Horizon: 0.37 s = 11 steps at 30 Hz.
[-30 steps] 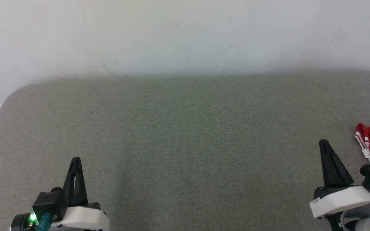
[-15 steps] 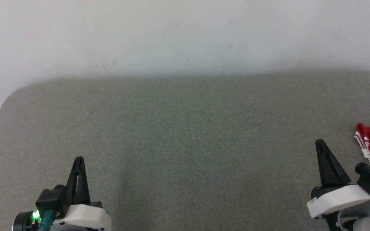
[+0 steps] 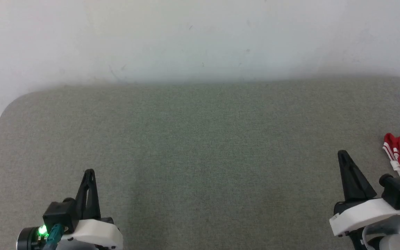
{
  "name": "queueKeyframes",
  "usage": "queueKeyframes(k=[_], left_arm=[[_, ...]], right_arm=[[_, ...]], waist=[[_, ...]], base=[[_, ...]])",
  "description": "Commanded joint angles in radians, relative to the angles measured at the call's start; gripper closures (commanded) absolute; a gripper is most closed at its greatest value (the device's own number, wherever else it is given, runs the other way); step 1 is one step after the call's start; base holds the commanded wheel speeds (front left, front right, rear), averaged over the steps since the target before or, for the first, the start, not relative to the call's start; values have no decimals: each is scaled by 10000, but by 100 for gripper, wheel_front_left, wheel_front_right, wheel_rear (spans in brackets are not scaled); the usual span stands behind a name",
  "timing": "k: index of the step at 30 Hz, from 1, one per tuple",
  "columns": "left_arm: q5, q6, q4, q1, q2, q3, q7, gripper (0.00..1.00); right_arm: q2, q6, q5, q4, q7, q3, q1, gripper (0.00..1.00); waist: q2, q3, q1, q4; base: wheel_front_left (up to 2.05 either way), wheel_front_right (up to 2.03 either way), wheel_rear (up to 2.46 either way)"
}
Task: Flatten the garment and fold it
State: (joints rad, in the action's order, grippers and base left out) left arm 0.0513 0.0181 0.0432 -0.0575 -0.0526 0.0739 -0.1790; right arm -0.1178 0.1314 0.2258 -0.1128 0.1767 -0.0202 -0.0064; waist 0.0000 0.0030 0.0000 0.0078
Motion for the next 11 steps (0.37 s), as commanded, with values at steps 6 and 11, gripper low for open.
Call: queueKeyframes(k=[6, 11], left_arm=[[-112, -65, -89, 163, 9, -76, 175, 100], [-138, -73, -111, 189, 10, -118, 277, 100]], right_arm=[[104, -3, -247, 139, -151, 51, 23, 100], [141, -3, -374, 202, -253, 61, 26, 100]], waist=[[0, -2, 0, -6], [0, -4, 0, -10]], base=[[0, 0, 0], [0, 0, 0]])
